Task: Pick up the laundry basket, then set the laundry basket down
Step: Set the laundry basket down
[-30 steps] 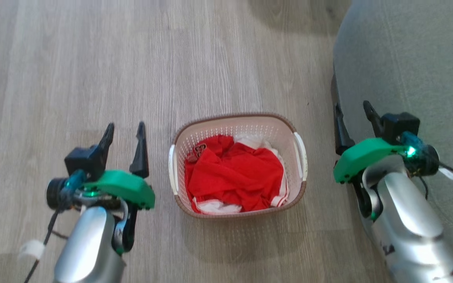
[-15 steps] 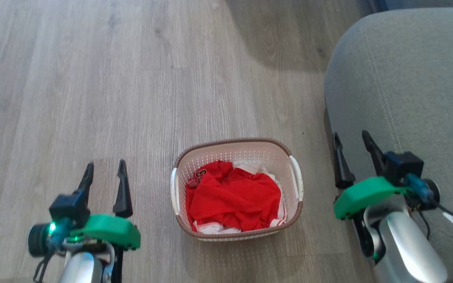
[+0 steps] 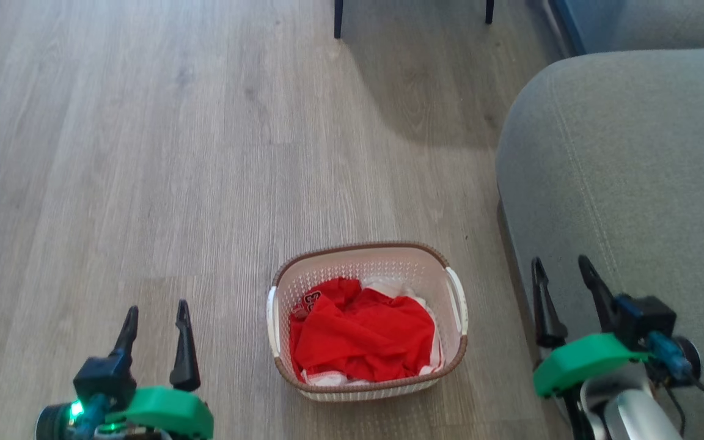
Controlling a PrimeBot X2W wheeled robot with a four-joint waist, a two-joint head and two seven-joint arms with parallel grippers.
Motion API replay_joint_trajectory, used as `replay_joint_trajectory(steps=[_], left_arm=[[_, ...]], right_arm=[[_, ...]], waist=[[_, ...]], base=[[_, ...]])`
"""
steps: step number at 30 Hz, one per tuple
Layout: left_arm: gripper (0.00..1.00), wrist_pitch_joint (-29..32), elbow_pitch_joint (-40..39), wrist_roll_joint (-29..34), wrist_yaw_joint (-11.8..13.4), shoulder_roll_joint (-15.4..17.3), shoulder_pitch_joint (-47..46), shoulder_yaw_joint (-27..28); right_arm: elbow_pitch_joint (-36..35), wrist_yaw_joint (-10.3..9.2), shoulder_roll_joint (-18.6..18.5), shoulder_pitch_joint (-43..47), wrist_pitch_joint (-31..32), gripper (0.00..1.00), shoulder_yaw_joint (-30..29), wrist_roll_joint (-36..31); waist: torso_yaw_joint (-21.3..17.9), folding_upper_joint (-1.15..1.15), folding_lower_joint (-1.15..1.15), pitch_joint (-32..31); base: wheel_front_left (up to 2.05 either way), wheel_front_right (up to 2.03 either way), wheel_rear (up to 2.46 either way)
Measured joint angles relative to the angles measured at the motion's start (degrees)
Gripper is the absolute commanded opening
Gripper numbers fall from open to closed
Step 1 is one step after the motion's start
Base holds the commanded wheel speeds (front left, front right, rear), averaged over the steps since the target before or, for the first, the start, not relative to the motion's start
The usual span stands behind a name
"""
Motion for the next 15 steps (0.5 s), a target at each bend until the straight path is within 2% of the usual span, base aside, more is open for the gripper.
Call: replay_joint_trajectory(steps=[15], left_arm=[[1.00,0.0,-1.3,0.0,0.4,0.0,3.5,0.0]], right_arm=[[-0.9,0.00,0.6,3.4,0.0,1.00,-1.1,0.0]], waist=[[0.0,0.00,0.00,-2.4]], base=[[0.00,0.00,0.00]])
